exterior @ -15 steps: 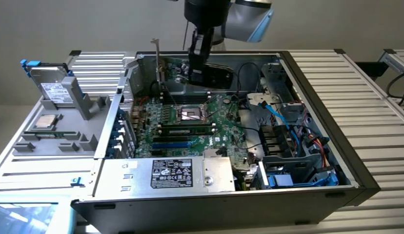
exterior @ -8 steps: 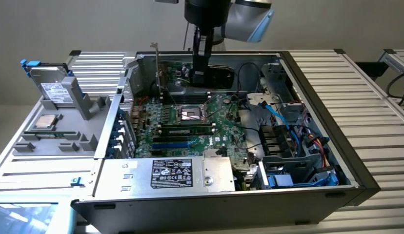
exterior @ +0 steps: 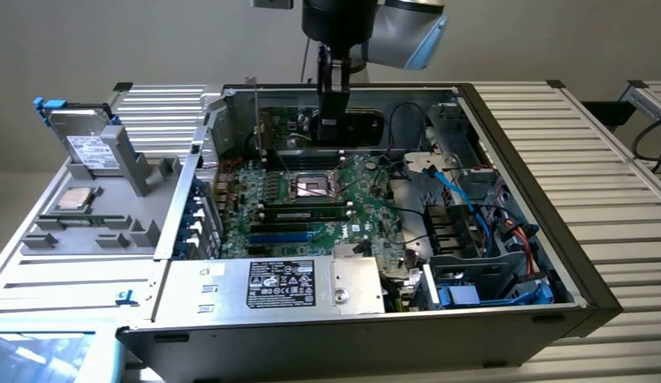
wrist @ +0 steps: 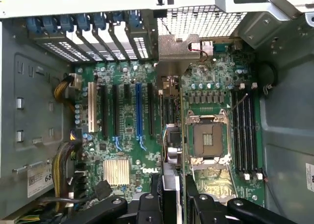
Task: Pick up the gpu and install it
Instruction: 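Insert the gpu into the slot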
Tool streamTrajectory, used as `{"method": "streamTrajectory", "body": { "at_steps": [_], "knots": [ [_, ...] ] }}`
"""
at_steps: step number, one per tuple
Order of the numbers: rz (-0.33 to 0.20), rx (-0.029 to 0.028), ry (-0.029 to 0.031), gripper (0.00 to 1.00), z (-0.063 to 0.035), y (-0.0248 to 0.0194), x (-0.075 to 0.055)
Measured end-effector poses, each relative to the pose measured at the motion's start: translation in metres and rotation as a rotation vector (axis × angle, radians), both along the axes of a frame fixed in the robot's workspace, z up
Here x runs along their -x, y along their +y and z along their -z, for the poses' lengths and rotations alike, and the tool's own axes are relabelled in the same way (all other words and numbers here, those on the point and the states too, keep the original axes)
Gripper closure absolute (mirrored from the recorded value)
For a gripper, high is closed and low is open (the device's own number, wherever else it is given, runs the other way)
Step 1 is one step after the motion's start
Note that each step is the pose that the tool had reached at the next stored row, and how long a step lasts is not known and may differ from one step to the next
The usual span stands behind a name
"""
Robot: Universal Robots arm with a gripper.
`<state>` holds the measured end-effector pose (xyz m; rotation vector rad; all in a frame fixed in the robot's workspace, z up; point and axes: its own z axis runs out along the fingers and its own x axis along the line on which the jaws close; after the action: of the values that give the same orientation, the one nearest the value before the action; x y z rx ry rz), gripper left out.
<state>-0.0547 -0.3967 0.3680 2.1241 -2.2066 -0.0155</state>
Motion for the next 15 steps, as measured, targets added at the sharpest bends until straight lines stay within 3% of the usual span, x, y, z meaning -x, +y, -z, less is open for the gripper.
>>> {"method": "streamTrajectory", "body": {
  "at_steps": [2,3,4,8,9,13,15],
  "knots": [
    [-0.01,0.016,0.0001,0.71,0.0,0.0,0.0],
    [-0.015,0.0269,0.0,0.71,0.0,0.0,0.0],
    [-0.019,0.0327,0.0,0.71,0.0001,-0.0001,0.0],
    [-0.029,0.0329,-0.001,0.71,0.0001,0.0,0.0],
    [-0.029,0.0329,-0.0068,0.71,0.0005,0.0,0.002],
    [-0.029,0.0339,-0.0487,0.71,0.0019,0.0,0.011],
    [-0.028,0.0341,-0.0602,0.71,0.0023,-0.0001,0.017]
  ]
}}
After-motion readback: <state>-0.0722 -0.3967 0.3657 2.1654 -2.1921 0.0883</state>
